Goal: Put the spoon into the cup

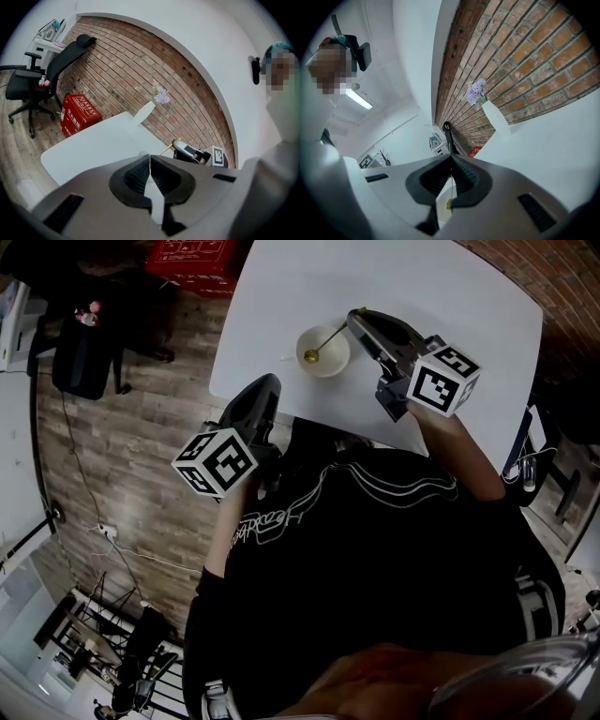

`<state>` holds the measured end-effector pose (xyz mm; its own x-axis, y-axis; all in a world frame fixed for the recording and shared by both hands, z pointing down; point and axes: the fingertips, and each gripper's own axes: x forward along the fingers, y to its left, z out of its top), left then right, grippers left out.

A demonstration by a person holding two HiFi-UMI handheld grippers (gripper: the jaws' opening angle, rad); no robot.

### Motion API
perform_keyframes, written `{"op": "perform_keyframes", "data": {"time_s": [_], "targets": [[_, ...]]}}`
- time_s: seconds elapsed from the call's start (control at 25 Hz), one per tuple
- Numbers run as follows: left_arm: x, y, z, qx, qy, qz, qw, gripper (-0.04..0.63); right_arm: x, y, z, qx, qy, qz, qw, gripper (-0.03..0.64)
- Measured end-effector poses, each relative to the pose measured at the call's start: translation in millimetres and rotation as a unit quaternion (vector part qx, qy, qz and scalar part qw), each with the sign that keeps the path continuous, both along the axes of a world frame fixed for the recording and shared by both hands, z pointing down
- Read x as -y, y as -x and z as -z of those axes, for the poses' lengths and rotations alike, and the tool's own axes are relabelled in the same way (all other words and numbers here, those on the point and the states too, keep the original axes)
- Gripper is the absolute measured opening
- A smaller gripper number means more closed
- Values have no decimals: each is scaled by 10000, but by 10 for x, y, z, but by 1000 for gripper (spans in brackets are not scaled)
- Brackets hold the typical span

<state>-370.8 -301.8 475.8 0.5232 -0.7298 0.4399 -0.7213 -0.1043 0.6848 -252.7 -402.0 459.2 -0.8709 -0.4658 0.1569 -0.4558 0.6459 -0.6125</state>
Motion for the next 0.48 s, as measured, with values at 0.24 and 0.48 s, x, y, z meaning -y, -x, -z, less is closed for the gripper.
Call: {"op": "perform_keyframes", "data": {"time_s": [0.24, 0.48], "targets": [[41, -18, -150, 0, 145, -49, 9999, 8, 31, -2, -242, -127, 196, 11, 9997, 0], [59, -37, -252, -29, 226, -57, 9997, 7, 14, 46, -433, -267, 268, 109, 9992, 0]]}}
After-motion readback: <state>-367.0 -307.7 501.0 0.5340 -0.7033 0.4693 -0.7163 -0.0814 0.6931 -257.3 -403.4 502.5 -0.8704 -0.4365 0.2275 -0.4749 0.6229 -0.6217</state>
